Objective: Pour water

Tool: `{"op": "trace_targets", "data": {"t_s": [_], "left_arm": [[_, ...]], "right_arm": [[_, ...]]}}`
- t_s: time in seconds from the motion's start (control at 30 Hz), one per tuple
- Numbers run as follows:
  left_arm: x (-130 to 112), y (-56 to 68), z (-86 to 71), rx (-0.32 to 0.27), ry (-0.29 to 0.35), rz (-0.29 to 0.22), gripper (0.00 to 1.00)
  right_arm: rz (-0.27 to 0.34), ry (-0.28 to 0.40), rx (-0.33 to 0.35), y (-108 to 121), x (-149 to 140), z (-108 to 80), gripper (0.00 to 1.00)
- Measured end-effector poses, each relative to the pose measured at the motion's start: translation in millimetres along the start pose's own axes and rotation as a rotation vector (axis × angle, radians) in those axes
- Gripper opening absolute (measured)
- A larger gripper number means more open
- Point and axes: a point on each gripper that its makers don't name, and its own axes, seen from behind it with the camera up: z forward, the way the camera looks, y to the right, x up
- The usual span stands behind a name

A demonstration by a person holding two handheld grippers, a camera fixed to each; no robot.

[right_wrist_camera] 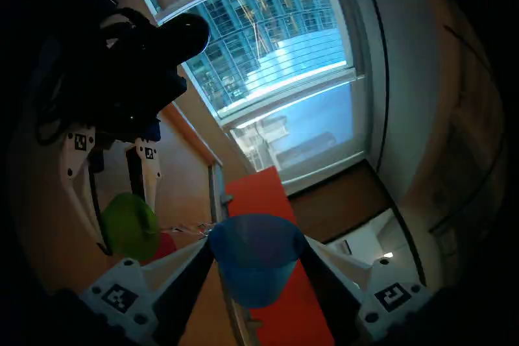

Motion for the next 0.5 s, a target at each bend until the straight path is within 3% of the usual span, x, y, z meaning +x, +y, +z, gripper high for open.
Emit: {"op": "trace_targets", "data": {"t_s": [0.5], "left_arm": [[0.9,-0.5,-0.6,0.002,0.007,-0.003,0.85]], "right_arm": [[-0.061,0.000,-0.007,3.4,3.1,2.8,0.91]]}}
